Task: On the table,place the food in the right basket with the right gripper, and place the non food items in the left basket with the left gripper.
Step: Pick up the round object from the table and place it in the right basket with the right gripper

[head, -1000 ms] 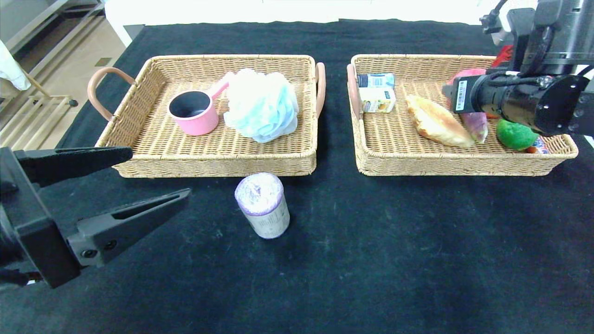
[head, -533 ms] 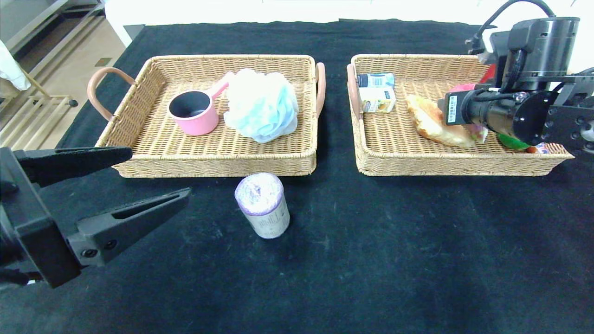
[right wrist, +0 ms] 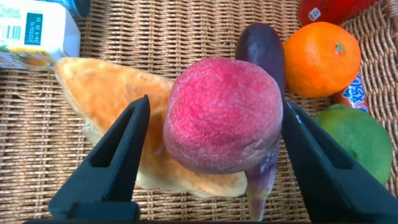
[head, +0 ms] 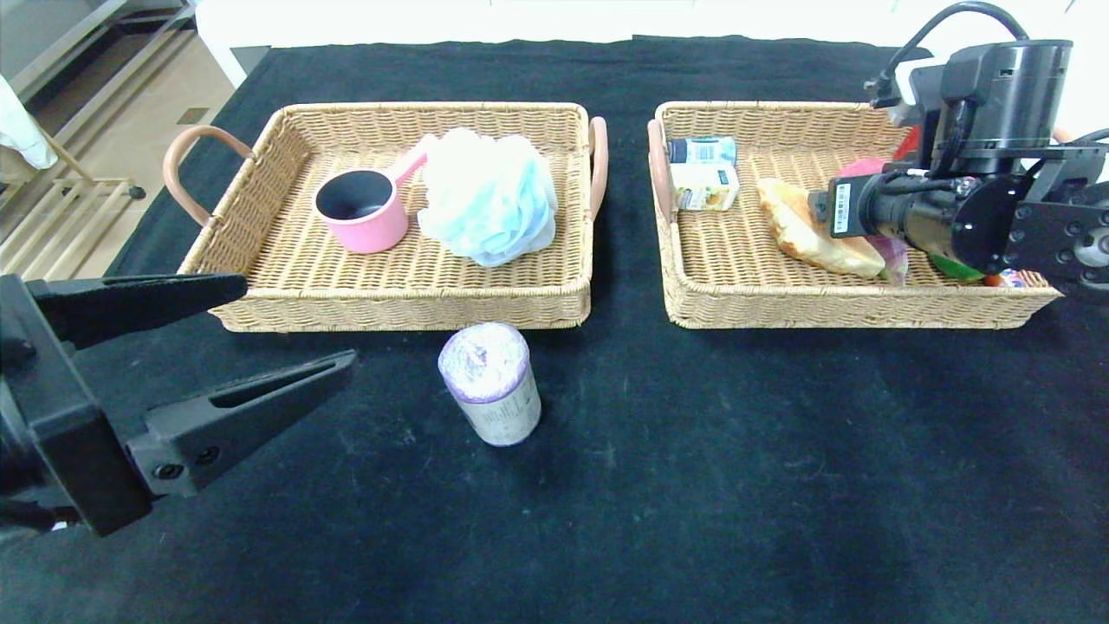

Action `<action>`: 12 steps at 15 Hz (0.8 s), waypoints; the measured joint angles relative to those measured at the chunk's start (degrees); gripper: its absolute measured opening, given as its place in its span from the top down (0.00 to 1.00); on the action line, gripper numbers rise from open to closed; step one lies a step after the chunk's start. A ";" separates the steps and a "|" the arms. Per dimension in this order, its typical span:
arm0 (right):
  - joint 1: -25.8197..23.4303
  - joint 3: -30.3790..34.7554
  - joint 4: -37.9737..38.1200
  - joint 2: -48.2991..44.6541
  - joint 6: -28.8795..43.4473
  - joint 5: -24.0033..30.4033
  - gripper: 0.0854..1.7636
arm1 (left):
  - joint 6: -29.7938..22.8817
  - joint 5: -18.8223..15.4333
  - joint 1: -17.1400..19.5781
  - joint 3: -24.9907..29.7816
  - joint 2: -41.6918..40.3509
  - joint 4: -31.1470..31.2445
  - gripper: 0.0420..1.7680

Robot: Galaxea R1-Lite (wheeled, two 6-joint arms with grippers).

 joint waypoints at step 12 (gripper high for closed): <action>6.80 8.41 1.83 -10.92 0.20 0.20 0.06 | 0.88 0.80 0.22 -0.33 -0.16 0.26 0.03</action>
